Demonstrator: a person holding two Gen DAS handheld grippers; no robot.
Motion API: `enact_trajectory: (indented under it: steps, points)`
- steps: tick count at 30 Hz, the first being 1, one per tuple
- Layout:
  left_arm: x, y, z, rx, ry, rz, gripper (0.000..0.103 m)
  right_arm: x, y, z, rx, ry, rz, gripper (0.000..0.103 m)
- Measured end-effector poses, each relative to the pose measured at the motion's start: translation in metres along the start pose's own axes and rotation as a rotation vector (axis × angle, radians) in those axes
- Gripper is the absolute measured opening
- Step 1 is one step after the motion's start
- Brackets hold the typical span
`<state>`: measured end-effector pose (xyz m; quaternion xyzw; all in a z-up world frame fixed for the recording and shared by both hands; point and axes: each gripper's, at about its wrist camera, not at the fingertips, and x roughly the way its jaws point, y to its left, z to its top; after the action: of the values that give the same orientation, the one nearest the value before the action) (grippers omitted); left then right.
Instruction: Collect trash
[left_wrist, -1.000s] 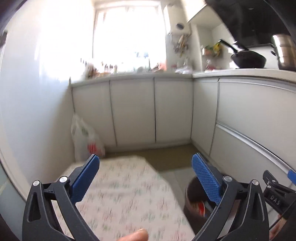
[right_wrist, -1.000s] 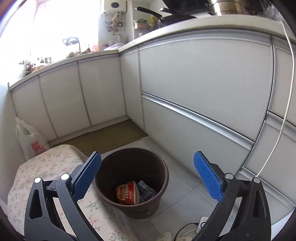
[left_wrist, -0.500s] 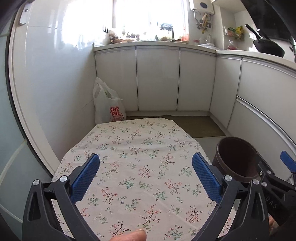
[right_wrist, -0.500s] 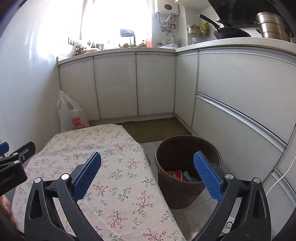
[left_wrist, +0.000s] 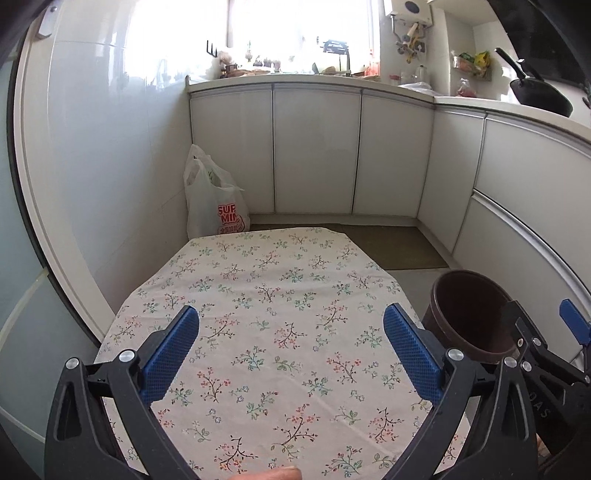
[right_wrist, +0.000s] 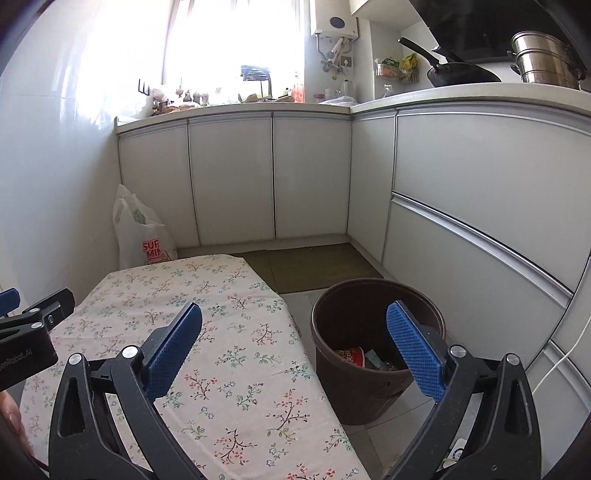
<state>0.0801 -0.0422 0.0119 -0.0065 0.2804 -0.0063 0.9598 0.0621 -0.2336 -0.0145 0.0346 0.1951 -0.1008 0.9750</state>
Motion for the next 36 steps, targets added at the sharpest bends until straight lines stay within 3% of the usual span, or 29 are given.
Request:
enact_trajectory:
  steps: [36]
  points:
    - [0.016, -0.004, -0.004, 0.004, 0.038, -0.012, 0.097, 0.009, 0.003, 0.001, 0.008, 0.011, 0.008, 0.096]
